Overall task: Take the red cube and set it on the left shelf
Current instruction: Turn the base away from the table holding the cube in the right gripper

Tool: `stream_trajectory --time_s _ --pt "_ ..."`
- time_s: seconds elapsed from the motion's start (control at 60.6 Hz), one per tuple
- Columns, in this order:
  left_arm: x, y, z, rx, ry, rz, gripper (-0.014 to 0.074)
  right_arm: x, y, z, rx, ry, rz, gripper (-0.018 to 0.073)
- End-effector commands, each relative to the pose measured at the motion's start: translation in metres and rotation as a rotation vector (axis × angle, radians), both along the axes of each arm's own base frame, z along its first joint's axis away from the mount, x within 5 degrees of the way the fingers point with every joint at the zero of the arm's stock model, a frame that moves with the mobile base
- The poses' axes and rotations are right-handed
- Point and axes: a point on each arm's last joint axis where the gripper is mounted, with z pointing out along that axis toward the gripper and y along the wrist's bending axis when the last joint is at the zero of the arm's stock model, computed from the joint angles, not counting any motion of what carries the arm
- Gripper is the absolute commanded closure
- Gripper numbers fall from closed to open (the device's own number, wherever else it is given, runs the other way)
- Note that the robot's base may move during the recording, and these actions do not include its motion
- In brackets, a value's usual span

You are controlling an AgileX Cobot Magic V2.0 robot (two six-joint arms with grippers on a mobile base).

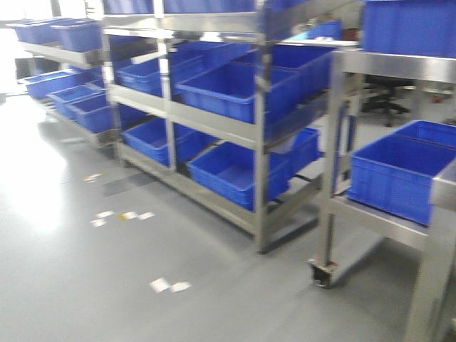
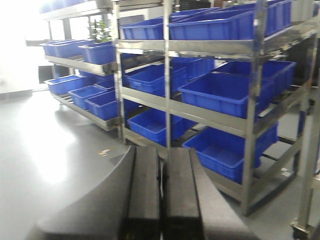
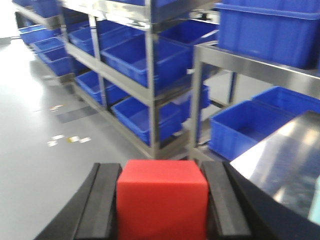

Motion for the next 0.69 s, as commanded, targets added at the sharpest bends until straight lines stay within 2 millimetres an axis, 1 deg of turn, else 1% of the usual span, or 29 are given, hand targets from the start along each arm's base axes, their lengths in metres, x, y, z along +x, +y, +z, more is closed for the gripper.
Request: stream_trajectory --time_s 0.0,0.677 --pt "-0.0011 -0.0002 0.0003 -0.002 -0.077 -0.004 0.0495 0.0004 -0.0003 0.0168 -0.010 -0.110 -0.003 0.0507" --pt "-0.0011 -0.0002 0.0003 -0.002 -0.077 -0.004 0.0495 0.0004 -0.0003 0.0168 -0.010 -0.110 -0.003 0.0507"
